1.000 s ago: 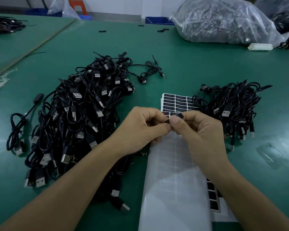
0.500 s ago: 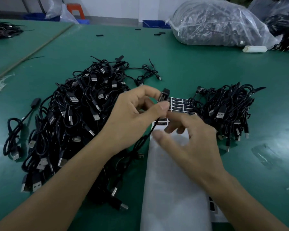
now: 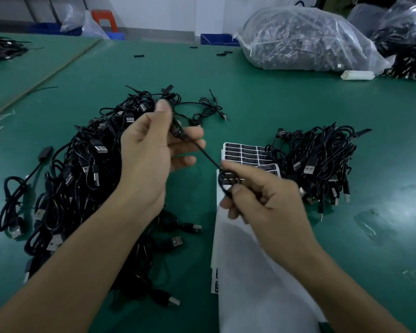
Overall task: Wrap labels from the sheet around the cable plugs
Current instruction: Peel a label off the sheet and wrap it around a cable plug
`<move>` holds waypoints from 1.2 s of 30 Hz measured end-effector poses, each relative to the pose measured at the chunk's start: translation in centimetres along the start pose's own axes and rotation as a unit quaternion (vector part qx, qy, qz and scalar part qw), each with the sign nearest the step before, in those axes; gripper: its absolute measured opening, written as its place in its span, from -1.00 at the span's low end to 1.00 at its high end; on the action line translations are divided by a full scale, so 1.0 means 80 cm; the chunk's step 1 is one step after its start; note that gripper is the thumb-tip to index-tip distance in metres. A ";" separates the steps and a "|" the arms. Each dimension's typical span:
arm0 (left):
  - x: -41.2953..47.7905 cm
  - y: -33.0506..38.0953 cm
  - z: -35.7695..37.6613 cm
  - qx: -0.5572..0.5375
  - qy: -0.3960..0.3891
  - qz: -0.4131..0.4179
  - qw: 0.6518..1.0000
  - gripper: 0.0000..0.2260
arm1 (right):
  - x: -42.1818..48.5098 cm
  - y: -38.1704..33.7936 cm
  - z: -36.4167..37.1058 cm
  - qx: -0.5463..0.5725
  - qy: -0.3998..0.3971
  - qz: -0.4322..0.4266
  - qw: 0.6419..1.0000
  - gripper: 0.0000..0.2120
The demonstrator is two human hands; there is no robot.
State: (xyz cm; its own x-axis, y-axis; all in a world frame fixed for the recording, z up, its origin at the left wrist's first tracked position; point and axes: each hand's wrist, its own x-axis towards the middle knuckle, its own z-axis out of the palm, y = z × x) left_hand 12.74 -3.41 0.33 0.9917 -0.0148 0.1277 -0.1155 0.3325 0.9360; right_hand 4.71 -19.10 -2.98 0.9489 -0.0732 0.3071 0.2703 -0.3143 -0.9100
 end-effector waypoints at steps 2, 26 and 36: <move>0.004 -0.001 -0.001 0.004 0.028 -0.043 0.999 -0.65 | 0.010 -0.004 -0.015 -0.018 0.052 0.008 0.998 -0.59; 0.002 -0.002 -0.016 0.595 -0.171 -0.016 0.785 -0.73 | 0.075 -0.045 -0.068 -0.530 0.164 0.027 0.832 -0.69; 0.005 -0.003 -0.019 0.536 -0.077 0.028 0.840 -0.74 | 0.028 -0.032 0.072 -0.441 -0.275 -0.012 0.854 -0.74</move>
State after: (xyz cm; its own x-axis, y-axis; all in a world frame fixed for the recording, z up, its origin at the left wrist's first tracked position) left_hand 13.26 -2.03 -0.32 0.9734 -0.1776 0.1450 -0.2286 -0.7016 0.6749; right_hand 7.07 -12.98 -1.61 0.9436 0.3224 -0.0754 0.2923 -0.9181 -0.2678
